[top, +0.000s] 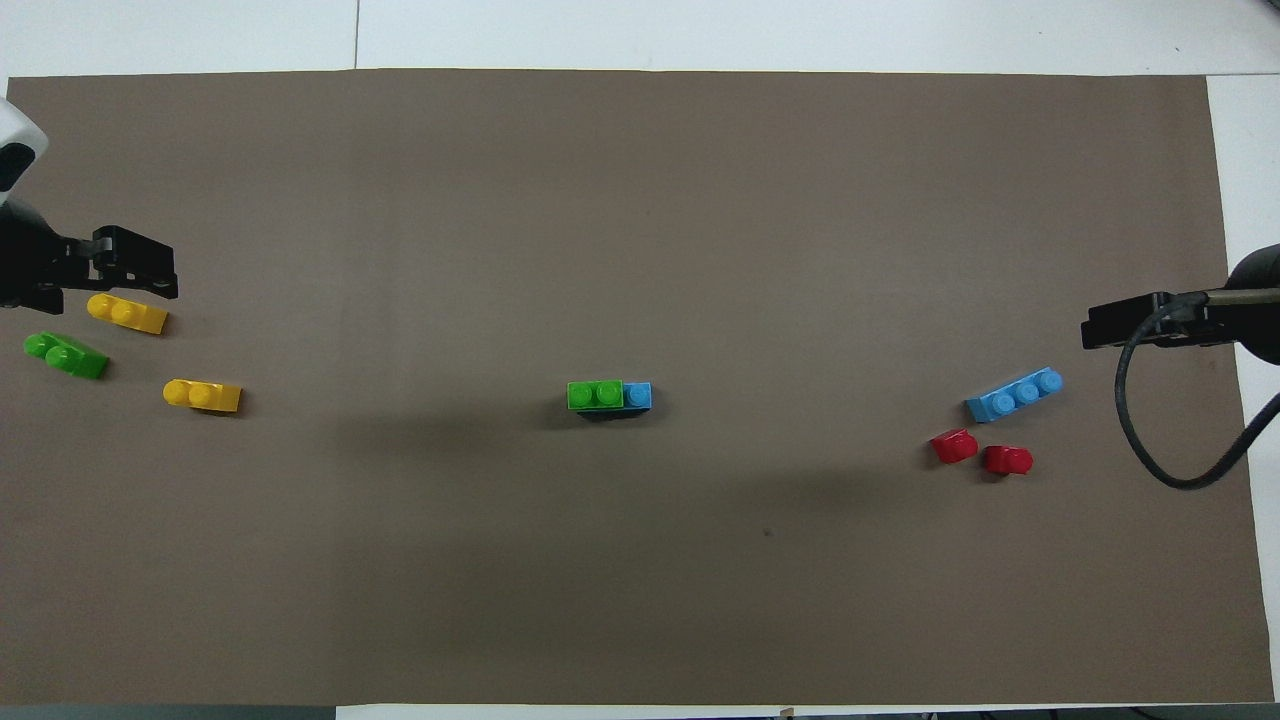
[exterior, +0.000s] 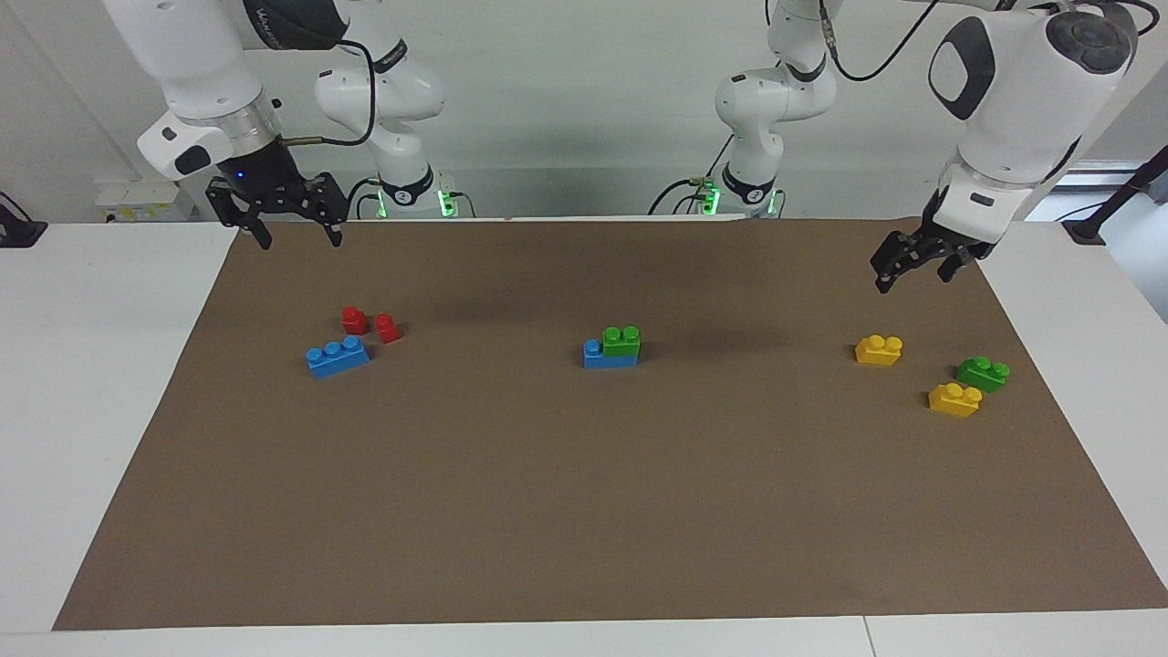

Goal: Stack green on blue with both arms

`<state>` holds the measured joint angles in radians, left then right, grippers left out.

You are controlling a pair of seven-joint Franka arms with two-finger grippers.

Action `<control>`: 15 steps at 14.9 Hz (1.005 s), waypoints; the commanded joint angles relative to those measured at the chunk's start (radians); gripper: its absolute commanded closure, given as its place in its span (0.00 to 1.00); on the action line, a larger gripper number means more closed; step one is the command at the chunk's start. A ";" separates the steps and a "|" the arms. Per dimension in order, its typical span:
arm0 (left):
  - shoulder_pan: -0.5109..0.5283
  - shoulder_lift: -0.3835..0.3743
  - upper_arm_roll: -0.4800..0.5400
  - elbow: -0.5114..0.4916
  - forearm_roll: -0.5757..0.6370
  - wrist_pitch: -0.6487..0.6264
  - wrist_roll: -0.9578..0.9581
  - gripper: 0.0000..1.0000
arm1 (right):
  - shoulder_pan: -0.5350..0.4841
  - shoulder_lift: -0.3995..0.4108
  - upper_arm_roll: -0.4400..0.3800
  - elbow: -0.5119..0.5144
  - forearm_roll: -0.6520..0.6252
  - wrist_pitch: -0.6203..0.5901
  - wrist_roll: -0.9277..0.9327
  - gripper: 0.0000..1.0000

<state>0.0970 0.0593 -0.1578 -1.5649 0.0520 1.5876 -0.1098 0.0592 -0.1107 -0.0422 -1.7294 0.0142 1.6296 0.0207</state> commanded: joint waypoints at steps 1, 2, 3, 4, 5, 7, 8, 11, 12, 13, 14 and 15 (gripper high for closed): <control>0.004 -0.015 -0.005 0.025 -0.018 -0.063 0.064 0.00 | -0.004 -0.003 0.004 -0.006 -0.022 -0.005 -0.027 0.00; 0.004 -0.029 -0.005 0.019 -0.018 -0.057 0.065 0.00 | -0.001 0.000 0.004 0.001 -0.023 -0.010 -0.027 0.00; 0.004 -0.029 -0.005 0.019 -0.018 -0.055 0.065 0.00 | -0.001 0.005 0.004 0.001 -0.022 -0.016 -0.027 0.00; 0.004 -0.027 -0.005 0.020 -0.018 -0.052 0.065 0.00 | -0.002 0.009 0.004 0.008 -0.022 -0.023 -0.027 0.00; 0.004 -0.027 -0.005 0.020 -0.018 -0.052 0.067 0.00 | -0.007 0.017 0.005 0.028 -0.022 -0.036 -0.028 0.00; 0.006 -0.027 -0.005 0.019 -0.021 -0.046 0.067 0.00 | -0.009 0.052 0.005 0.072 -0.020 -0.066 -0.028 0.00; 0.006 -0.027 -0.005 0.019 -0.029 -0.044 0.067 0.00 | -0.009 0.058 0.005 0.076 -0.019 -0.070 -0.028 0.00; 0.004 -0.027 -0.005 0.017 -0.032 -0.043 0.068 0.00 | -0.012 0.059 0.004 0.076 -0.022 -0.063 -0.028 0.00; 0.006 -0.027 -0.005 0.017 -0.032 -0.040 0.084 0.00 | -0.013 0.059 0.004 0.076 -0.022 -0.065 -0.028 0.00; 0.006 -0.029 -0.003 0.016 -0.032 -0.028 0.103 0.00 | -0.018 0.059 0.002 0.076 -0.022 -0.066 -0.028 0.00; 0.006 -0.027 -0.003 0.014 -0.034 -0.008 0.110 0.00 | -0.021 0.059 0.001 0.077 -0.023 -0.065 -0.028 0.00; 0.006 -0.029 -0.003 0.013 -0.035 0.000 0.110 0.00 | -0.022 0.059 0.001 0.076 -0.026 -0.065 -0.028 0.00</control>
<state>0.0969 0.0412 -0.1627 -1.5481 0.0388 1.5658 -0.0303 0.0535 -0.0656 -0.0470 -1.6801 0.0133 1.5878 0.0179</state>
